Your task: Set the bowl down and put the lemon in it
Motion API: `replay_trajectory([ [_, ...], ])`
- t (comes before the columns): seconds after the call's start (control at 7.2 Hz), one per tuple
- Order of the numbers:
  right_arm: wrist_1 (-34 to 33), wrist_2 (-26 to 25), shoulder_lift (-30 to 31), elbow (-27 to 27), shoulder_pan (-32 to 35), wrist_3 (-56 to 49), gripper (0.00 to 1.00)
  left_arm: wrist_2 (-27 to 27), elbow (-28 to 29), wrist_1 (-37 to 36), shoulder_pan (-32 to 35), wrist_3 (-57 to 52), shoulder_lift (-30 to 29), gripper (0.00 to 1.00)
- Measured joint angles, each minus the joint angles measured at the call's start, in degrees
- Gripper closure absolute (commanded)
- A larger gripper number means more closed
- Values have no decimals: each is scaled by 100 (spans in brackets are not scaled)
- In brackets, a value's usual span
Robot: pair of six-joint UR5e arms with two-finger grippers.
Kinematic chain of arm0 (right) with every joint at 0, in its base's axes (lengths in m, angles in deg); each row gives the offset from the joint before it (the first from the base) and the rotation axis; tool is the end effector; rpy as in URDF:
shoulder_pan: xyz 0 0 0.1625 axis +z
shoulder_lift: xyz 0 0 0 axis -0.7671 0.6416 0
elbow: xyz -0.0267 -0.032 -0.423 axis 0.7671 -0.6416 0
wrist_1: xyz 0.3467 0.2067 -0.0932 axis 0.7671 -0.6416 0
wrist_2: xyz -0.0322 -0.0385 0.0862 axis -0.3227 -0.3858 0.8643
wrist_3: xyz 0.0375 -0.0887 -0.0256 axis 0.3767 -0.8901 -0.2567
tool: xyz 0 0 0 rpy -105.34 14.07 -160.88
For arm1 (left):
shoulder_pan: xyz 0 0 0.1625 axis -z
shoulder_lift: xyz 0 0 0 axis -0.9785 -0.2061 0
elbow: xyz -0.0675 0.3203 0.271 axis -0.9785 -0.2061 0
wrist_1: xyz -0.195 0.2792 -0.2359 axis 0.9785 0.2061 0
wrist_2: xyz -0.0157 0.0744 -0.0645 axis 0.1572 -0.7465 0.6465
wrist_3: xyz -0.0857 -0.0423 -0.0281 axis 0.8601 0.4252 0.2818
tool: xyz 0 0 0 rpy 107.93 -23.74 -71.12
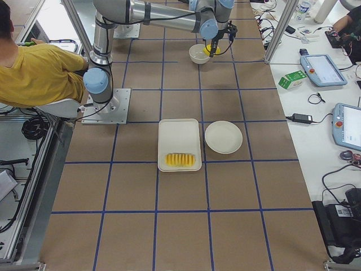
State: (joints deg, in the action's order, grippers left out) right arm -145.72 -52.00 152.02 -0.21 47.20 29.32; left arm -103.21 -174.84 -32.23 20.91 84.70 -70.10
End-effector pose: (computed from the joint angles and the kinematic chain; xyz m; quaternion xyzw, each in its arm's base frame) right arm 0.2258 -0.6143 0.3579 0.0883 0.9939 0.0327 0.0581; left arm -0.2404 -0.5711 0.2941 0.0233 -0.9948 0.0511 0.0845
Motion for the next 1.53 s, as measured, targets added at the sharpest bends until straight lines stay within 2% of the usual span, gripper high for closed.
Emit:
replay_trajectory([
  [0.42, -236, 63, -200, 7, 442, 118, 100, -718, 758, 2221, -495, -1218, 851, 0],
  [0.69, -507, 62, -415, 13, 780, 312, 100, -1008, 1024, 3181, -595, -1505, 1394, 0],
  [0.97, -882, 54, -721, 21, 1092, 415, 100, -893, 1062, 3396, -739, -1527, 1611, 0],
  [1.25, -1097, 57, -963, 39, 1176, 405, 100, -696, 1063, 3384, -811, -1392, 1487, 0],
  [1.53, -1275, 100, -1127, 193, 1188, 395, 94, -647, 1049, 3414, -824, -1348, 1561, 0],
])
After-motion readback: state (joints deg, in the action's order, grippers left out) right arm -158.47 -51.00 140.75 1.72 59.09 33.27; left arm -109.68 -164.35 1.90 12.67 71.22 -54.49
